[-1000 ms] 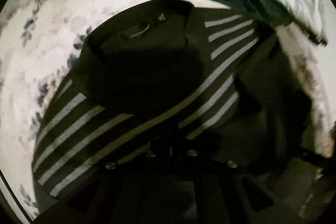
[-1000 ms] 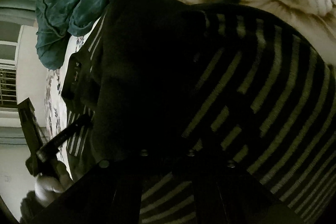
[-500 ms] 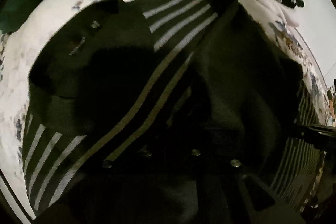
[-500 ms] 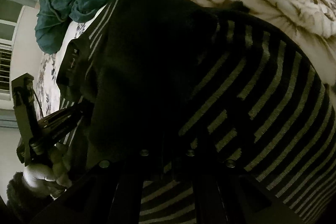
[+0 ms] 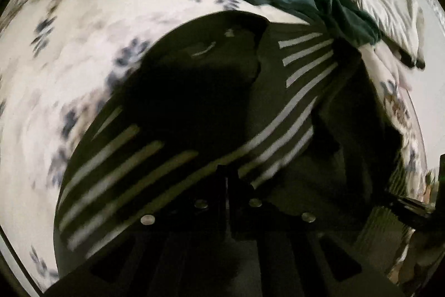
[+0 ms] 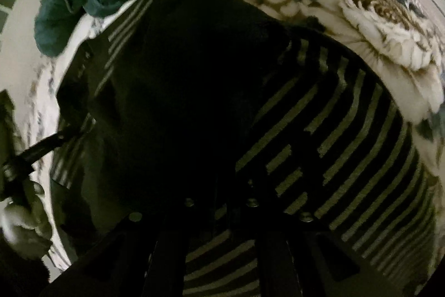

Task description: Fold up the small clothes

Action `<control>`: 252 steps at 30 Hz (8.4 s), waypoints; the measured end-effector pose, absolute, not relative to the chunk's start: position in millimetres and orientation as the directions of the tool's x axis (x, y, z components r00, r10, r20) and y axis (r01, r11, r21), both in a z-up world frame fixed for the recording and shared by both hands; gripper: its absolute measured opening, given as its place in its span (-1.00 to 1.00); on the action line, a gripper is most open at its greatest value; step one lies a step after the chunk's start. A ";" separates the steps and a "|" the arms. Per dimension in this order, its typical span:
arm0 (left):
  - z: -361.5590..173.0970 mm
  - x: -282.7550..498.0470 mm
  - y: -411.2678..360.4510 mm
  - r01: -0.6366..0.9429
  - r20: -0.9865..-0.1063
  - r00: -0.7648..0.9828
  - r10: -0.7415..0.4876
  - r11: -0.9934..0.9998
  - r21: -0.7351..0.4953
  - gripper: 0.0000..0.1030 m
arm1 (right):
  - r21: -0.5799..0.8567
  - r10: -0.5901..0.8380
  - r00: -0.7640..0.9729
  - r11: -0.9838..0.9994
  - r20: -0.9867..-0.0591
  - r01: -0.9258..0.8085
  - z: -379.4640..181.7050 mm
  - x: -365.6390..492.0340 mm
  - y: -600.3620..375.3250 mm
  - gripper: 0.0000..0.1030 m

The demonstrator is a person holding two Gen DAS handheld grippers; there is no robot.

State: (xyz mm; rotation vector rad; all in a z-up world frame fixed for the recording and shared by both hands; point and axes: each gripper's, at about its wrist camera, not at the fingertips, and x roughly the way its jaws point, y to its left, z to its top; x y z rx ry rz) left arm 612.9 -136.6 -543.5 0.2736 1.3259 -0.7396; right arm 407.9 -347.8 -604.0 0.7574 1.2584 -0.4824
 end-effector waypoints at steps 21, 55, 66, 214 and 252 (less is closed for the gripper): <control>-489.1 319.1 165.7 -0.443 -0.962 0.274 -0.013 0.886 -0.139 1.00 | -0.076 -0.158 0.235 0.944 -0.959 0.322 -524.6 436.2 -219.8 1.00; -402.0 432.5 65.2 -0.169 -0.733 0.621 -0.278 0.866 -0.471 -0.80 | -0.036 -0.084 0.109 0.921 -0.990 0.388 -587.1 422.0 -264.3 1.00; -450.1 489.6 -235.0 0.161 -0.795 0.340 -0.502 0.864 -0.477 -0.71 | -0.007 -0.036 0.063 0.912 -0.997 0.410 -589.7 400.0 -375.4 1.00; -585.9 219.5 -386.4 0.130 -0.997 -0.075 -0.020 0.991 -0.029 1.00 | 0.502 0.518 -0.033 0.842 -0.855 0.196 -551.6 442.4 -671.7 0.99; -454.5 174.2 -104.1 -0.292 -0.919 0.351 -0.182 0.911 -0.292 -0.89 | 0.321 0.324 0.051 0.945 -0.945 -0.059 -445.0 625.3 -339.3 -0.79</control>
